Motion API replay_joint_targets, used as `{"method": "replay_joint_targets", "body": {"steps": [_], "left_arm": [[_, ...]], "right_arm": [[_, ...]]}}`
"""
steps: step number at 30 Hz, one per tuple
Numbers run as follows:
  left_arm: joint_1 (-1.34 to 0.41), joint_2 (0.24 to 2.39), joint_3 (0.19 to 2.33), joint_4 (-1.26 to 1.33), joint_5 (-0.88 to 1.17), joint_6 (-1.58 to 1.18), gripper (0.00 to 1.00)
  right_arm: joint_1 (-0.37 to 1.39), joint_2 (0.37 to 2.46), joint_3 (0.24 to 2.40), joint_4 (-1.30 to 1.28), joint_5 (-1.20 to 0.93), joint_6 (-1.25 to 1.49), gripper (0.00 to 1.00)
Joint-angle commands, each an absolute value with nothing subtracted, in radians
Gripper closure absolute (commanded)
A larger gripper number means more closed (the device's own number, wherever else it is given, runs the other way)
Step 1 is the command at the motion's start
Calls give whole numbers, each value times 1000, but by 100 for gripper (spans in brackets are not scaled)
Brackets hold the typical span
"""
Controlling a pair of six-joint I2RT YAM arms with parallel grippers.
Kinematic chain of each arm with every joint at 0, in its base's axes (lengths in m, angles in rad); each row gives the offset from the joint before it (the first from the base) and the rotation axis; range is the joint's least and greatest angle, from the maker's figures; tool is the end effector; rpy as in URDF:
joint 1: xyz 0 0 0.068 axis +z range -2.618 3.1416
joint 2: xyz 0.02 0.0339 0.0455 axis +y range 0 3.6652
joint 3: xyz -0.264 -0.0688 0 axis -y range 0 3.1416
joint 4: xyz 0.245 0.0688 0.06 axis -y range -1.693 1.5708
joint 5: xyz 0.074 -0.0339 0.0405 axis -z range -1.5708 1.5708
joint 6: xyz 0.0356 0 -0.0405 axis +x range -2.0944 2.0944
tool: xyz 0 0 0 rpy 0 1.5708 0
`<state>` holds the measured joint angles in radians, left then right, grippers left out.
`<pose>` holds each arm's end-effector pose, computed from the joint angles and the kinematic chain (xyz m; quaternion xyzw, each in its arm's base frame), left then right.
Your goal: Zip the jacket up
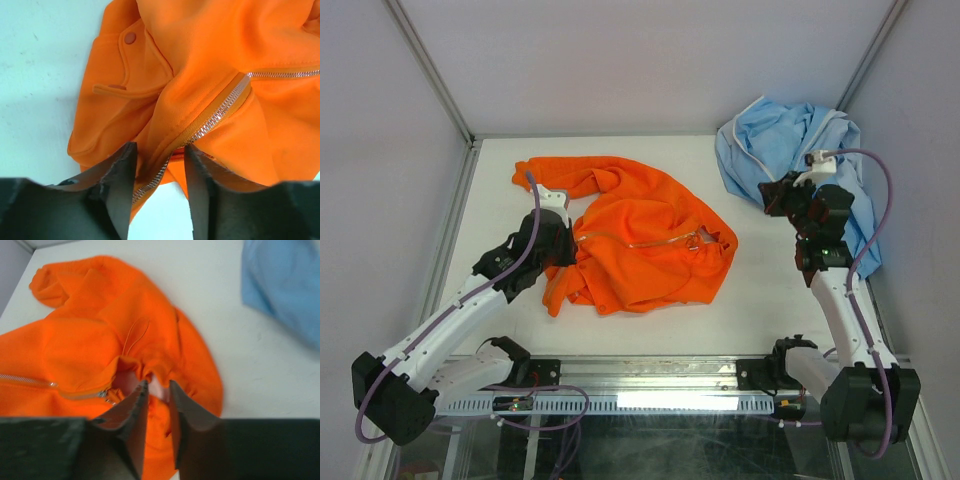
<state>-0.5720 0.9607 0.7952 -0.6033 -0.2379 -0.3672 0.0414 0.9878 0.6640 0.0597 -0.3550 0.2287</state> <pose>0.1713 -0.1003 0.2732 0.0474 0.9141 -0.0780 0.3951 0.2290 0.0219 0.2848 -0.0338 0.7882 0.2195 0.5740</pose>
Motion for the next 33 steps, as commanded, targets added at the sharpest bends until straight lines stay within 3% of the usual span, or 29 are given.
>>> {"method": "replay_joint_targets", "body": {"steps": [1,7,10,16,26,33], "left_arm": [[-566,894,812,-555,-282,-404,54],[-567,790,877,-556,-348,-416,22],[-566,712,911,-555,-390,-406,13],[-565,510,959,-526,-452,-354,1],[-567,171,746,-338,-482,-322,1],[-566,132,672,-306,-512,-318,1]], "right_arm": [[88,917,611,25,-398,243,69],[86,752,645,-122,-231,221,35],[87,644,678,-180,-181,222,2],[86,465,742,-288,-34,230,1],[87,234,713,-356,123,259,1],[86,170,680,-345,126,260,1]]}}
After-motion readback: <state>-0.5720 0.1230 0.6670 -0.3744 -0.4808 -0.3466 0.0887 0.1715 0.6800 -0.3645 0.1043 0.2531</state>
